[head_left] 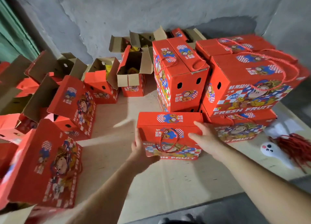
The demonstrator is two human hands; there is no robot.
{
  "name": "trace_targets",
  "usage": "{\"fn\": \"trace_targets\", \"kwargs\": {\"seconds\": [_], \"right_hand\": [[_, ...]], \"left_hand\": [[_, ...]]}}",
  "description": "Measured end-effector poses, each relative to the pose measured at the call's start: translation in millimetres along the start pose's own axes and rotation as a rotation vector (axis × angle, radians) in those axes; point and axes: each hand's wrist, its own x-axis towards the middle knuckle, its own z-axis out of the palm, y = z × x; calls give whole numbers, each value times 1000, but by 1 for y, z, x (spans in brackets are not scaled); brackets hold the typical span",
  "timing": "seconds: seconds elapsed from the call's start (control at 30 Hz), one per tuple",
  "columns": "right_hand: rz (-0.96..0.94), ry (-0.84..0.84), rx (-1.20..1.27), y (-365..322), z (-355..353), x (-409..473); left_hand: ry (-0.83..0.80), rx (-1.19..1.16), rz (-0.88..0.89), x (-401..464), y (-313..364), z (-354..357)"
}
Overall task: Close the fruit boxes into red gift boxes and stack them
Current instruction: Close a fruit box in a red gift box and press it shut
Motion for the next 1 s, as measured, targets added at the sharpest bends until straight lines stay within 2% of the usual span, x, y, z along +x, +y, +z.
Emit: {"fn": "trace_targets", "kwargs": {"seconds": [0.1, 0.17, 0.27, 0.33, 0.43, 0.5, 0.57, 0.63, 0.67, 0.77, 1.0], "right_hand": [[-77, -90, -269, 12, 16, -4], [-138, -77, -376, 13, 15, 3], [-191, 13, -400, 12, -3, 19], [-249, 91, -544, 17, -4, 15], [-400, 318, -726, 31, 19, -10], [-418, 321, -596, 33, 33, -23], [-399, 298, -406, 28, 42, -34], [-425, 321, -212, 21, 43, -46], [-439, 314, -109, 17, 40, -52], [-450, 282, 51, 8, 12, -65], [-374, 297, 341, 44, -93, -71]], "left_hand": [[210, -51, 14, -3, -2, 17], [259, -106, 28, -5, 4, 25], [217, -72, 33, -11, 1, 32], [190, 9, 52, -13, -4, 29], [225, 262, 59, -14, -7, 31], [386, 370, 63, -20, 4, 39], [458, 310, 254, -25, 21, 49], [352, 175, 465, -27, 40, 62], [254, 64, 482, -27, 52, 69], [31, -178, 379, -28, 88, 95], [-101, -437, 315, -36, 174, 186]]}}
